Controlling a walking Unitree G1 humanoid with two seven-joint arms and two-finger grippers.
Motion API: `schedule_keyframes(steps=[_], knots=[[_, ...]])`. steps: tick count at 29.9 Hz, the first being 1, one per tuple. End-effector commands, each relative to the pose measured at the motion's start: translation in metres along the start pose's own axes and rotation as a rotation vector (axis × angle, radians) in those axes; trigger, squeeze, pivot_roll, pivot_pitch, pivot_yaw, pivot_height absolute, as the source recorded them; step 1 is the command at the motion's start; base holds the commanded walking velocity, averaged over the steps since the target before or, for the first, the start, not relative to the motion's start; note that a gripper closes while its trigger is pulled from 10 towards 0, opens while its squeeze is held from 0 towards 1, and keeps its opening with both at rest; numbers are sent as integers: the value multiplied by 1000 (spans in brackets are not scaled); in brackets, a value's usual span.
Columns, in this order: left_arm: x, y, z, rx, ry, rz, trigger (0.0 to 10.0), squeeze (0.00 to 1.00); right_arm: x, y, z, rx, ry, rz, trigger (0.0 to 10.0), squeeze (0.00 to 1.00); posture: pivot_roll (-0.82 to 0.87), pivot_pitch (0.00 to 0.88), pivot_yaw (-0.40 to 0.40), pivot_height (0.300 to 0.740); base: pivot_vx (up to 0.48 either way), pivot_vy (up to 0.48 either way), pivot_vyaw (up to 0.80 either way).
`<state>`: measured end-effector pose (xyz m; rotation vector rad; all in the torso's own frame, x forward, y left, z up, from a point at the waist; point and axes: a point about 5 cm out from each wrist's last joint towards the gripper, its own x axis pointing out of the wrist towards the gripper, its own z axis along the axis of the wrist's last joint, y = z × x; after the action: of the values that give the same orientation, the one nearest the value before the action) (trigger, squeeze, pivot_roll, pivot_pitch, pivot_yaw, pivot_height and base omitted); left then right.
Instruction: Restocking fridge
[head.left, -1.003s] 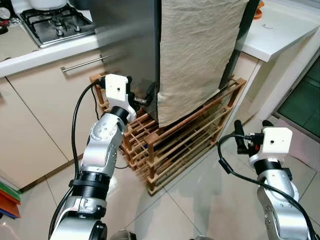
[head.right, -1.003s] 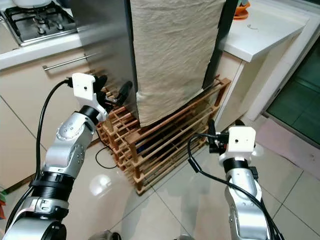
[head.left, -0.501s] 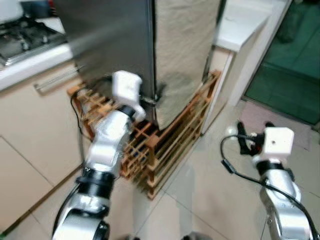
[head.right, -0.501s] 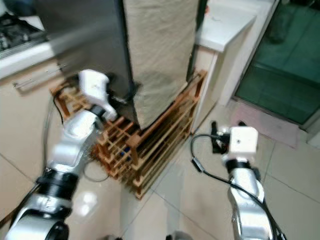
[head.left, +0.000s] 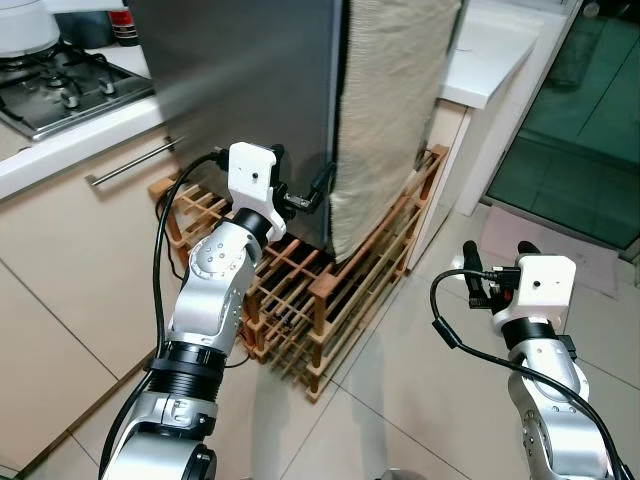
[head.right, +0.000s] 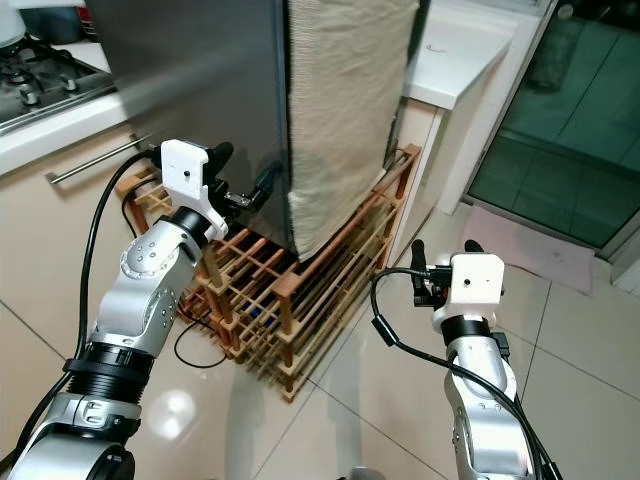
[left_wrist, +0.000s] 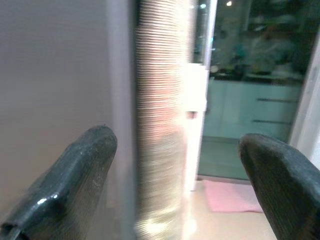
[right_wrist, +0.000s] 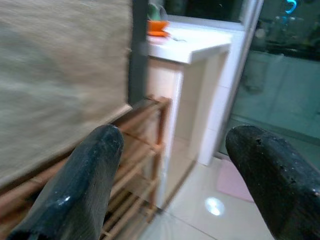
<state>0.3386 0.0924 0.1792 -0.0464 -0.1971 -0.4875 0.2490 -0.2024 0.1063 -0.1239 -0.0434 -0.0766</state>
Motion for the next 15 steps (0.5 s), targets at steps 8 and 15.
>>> schedule_keyframes(steps=[8, 15], knots=[[8, 11, -2, 53, 55, 66, 10000, 0, -1, 1, 1, -4, -11, 7, 10000, 0, -163, 0, 8, 732, 0, 0, 0], [21, 13, 1, 42, 62, 61, 10000, 0, -4, 0, 1, -7, -11, 7, 10000, 0, -172, 0, 8, 732, 0, 0, 0]])
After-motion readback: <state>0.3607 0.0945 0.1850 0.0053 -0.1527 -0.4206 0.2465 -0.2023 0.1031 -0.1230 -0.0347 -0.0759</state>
